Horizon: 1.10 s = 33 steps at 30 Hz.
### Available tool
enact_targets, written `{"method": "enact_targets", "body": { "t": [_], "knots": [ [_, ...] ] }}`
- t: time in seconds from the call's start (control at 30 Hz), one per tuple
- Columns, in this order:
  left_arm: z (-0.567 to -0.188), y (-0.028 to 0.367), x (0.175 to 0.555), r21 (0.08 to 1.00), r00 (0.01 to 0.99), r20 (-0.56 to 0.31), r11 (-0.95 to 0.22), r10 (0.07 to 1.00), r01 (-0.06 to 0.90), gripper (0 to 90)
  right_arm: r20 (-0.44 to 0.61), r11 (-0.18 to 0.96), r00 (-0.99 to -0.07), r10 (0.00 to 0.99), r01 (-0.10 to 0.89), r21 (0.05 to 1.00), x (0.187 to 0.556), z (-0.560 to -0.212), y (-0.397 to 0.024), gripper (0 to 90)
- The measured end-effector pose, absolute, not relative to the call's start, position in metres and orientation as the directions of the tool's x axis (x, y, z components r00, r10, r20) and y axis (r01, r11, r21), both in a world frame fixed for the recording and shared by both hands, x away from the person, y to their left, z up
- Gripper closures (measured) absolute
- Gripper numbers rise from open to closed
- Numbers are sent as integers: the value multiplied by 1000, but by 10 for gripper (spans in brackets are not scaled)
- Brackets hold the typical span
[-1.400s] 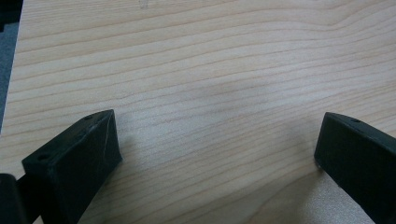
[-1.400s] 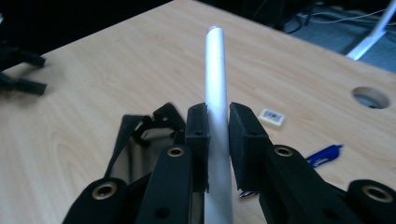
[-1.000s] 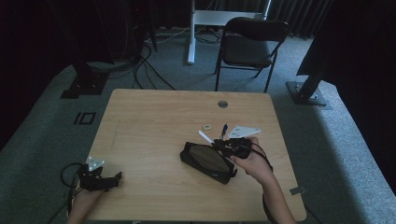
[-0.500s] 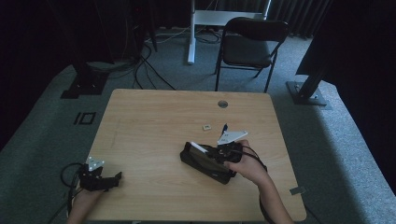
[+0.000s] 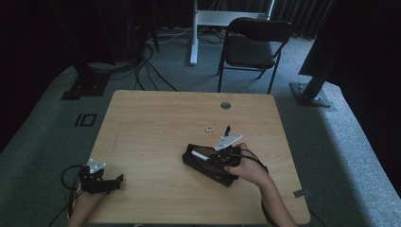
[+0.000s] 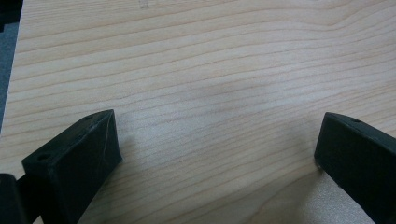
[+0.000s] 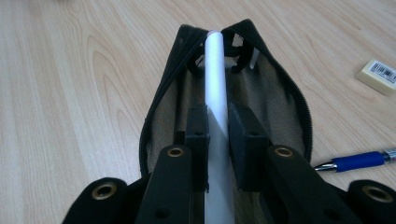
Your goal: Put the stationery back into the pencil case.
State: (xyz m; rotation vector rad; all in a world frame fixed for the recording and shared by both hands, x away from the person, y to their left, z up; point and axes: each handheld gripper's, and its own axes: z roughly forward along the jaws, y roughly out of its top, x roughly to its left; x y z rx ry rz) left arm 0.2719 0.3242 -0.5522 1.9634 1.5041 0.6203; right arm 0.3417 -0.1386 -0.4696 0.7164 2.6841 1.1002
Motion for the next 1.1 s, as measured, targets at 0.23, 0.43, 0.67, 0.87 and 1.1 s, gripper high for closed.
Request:
{"method": "enact_targets", "body": {
  "t": [0.23,0.43,0.67,0.87,1.1],
  "knots": [
    [-552,324,272,692,255,14,-193,967,695,2,37,638,-869,493,390,664,344,-473,-132,782],
    [-552,324,272,692,255,14,-193,967,695,2,33,652,-868,496,397,646,346,-474,-128,781],
    [-552,324,272,692,255,14,-193,967,695,2,32,665,-866,500,407,627,347,-475,-121,781],
    [-552,324,272,692,255,14,-193,967,695,2,16,688,-870,492,400,606,349,-476,-117,781],
    [-552,324,272,692,255,14,-193,967,695,2,19,699,-872,489,404,590,350,-480,-110,781]
  ]
}}
